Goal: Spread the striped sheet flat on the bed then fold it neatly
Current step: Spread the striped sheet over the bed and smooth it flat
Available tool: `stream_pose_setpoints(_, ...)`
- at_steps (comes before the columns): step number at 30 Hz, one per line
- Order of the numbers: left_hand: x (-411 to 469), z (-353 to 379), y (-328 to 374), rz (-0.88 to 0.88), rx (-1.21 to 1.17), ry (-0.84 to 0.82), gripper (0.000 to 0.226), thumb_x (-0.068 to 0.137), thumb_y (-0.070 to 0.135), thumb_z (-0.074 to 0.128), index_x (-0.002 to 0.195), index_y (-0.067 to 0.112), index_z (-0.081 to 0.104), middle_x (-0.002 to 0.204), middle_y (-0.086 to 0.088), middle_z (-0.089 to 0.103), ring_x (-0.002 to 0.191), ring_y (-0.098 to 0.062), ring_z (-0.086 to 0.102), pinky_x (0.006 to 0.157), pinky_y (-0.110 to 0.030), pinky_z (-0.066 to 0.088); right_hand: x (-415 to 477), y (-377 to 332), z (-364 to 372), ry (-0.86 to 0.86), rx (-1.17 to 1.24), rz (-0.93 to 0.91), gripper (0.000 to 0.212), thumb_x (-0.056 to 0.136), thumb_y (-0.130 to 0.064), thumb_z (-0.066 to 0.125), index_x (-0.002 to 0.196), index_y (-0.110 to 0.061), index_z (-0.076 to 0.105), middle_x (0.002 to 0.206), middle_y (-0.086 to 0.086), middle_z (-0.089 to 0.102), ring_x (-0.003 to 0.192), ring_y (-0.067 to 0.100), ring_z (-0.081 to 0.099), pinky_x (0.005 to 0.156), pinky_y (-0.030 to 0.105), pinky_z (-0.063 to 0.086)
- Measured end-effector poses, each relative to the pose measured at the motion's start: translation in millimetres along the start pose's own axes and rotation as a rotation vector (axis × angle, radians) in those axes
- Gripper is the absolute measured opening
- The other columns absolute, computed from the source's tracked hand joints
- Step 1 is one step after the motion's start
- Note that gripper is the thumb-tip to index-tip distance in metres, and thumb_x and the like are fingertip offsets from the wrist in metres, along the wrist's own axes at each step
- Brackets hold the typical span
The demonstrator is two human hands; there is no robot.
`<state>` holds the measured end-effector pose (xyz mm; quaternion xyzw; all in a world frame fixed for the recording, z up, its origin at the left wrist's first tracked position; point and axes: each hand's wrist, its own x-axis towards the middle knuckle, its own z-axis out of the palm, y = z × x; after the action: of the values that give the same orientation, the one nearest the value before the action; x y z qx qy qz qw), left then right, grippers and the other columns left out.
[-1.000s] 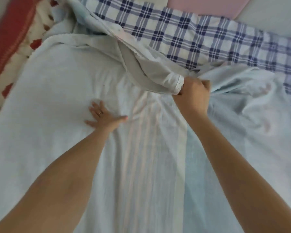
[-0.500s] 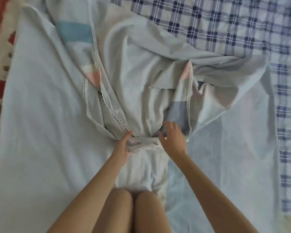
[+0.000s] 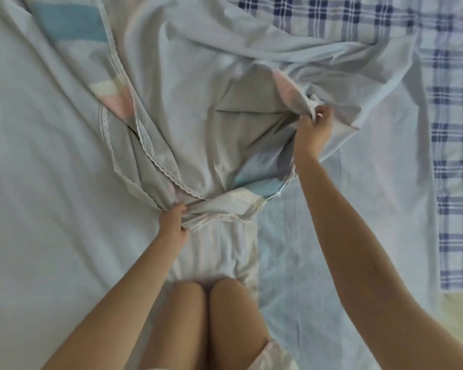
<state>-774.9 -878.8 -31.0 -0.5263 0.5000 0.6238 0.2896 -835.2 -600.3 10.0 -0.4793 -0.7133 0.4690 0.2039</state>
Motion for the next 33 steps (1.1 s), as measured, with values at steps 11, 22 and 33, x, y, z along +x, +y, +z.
stream_pose_setpoints(11,-8,5,4,0.185,0.818,0.449,0.09,0.079,0.019,0.071,0.144,0.001,0.01,0.15,-0.021,0.014,0.136,-0.029,0.025,0.11,-0.036,0.027,-81,156,-188,0.114,-0.485,0.538,0.056,0.079,-0.007,0.064,0.132,-0.005,0.045,0.133,0.016,0.046,0.121,0.03,0.046,0.099,0.037,0.039)
stream_pose_setpoints(22,0,86,39,0.9,1.509,-0.165,0.068,0.079,0.011,0.069,0.14,0.01,0.038,0.147,-0.012,0.033,0.133,-0.029,0.035,0.103,-0.038,0.033,-42,104,-153,-0.838,-0.755,0.301,0.033,0.084,-0.028,0.068,0.109,-0.009,0.059,0.101,0.004,0.058,0.099,0.026,0.055,0.075,0.031,0.04)
stream_pose_setpoints(33,-23,103,-13,1.259,1.786,-0.82,0.034,0.068,-0.01,0.053,0.095,0.01,0.057,0.095,-0.004,0.055,0.083,-0.029,0.056,0.061,-0.035,0.043,-77,96,-247,0.334,-0.151,0.603,0.014,0.068,-0.022,0.037,0.065,-0.013,0.047,0.066,0.002,0.048,0.066,0.016,0.046,0.051,0.028,0.035)
